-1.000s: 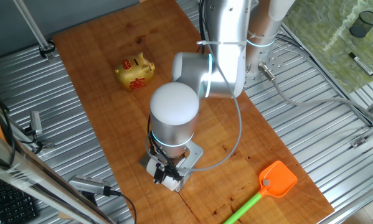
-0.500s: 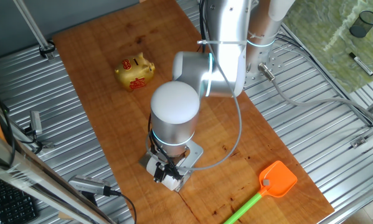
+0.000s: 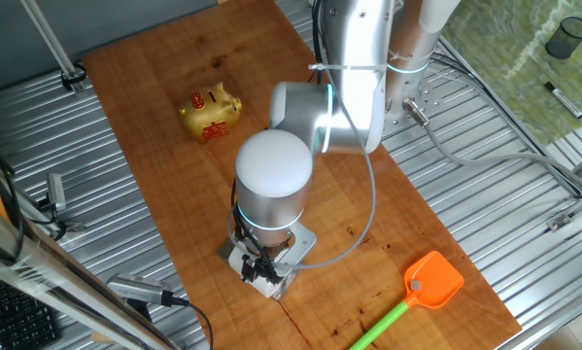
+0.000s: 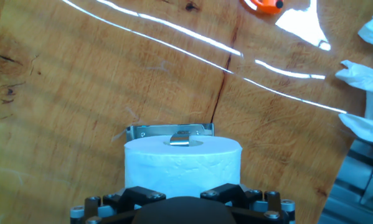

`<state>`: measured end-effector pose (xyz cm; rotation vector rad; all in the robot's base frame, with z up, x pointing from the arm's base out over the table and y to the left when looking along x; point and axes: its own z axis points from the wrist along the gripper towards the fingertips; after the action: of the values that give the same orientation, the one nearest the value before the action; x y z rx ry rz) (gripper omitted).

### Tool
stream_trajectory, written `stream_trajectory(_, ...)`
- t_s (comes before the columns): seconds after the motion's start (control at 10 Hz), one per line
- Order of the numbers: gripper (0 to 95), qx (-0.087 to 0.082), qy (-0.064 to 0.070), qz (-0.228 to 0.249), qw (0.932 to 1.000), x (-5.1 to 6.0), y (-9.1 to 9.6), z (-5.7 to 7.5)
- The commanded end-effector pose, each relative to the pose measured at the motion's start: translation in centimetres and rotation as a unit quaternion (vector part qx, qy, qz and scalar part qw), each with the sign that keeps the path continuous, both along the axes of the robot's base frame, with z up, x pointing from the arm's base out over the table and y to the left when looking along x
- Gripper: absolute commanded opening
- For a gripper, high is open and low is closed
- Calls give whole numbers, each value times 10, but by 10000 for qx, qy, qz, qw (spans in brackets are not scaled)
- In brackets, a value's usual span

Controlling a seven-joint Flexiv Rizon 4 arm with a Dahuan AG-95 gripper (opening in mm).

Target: Take the roll of paper down from the shelf

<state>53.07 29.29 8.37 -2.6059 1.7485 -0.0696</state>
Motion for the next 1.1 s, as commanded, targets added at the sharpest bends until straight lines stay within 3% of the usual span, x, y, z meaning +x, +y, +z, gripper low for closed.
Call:
stream_trajectory(0.1, 0, 9, -6, -2, 10000, 0, -2, 0)
stream_trajectory(1.1, 0, 32, -7, 35, 10000, 1, -6, 4)
